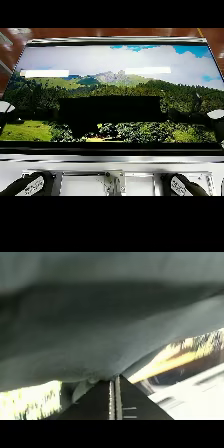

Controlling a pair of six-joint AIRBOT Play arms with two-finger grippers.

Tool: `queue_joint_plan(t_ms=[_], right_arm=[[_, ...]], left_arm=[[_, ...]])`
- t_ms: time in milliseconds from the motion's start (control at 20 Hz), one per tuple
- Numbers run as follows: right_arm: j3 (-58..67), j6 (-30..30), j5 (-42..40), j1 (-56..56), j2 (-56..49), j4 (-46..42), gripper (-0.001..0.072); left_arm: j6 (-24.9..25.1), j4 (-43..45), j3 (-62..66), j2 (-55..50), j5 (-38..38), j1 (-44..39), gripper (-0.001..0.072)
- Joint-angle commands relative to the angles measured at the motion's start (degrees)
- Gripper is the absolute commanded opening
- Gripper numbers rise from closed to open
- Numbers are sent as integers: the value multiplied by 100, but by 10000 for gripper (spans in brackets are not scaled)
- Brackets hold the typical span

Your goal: Fold the shirts.

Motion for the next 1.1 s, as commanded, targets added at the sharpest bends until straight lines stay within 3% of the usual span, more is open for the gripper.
queue_joint_plan(t_ms=[0,250,500,650,700,750,800,950,1050], right_arm=[[483,92,-815,455,-286,35,65],[1360,393,-1869,1239,-1615,13,65],[2197,667,-1834,1268,-2684,13,79],[2194,756,-1471,1296,-2946,-203,88],[2194,833,-1331,1296,-2986,-437,209],[2194,846,-1239,1296,-2975,-621,562],[2194,841,-1178,1252,-2918,-702,677],[2194,953,-1224,981,-2616,-734,677],[2192,1375,-1172,704,-2603,-717,677]], left_arm=[[2,35,774,-382,525,-35,33],[-144,22,1919,-1895,417,-37,33],[-564,22,2863,-3195,310,-39,34],[-588,26,2876,-3652,-190,-33,64],[-588,26,2876,-3740,-317,-22,208],[-590,26,2876,-3768,-382,2,408],[-590,26,2885,-3751,-455,52,542],[-592,22,3178,-3718,-933,348,543],[-654,17,3434,-3700,-1268,509,542]])
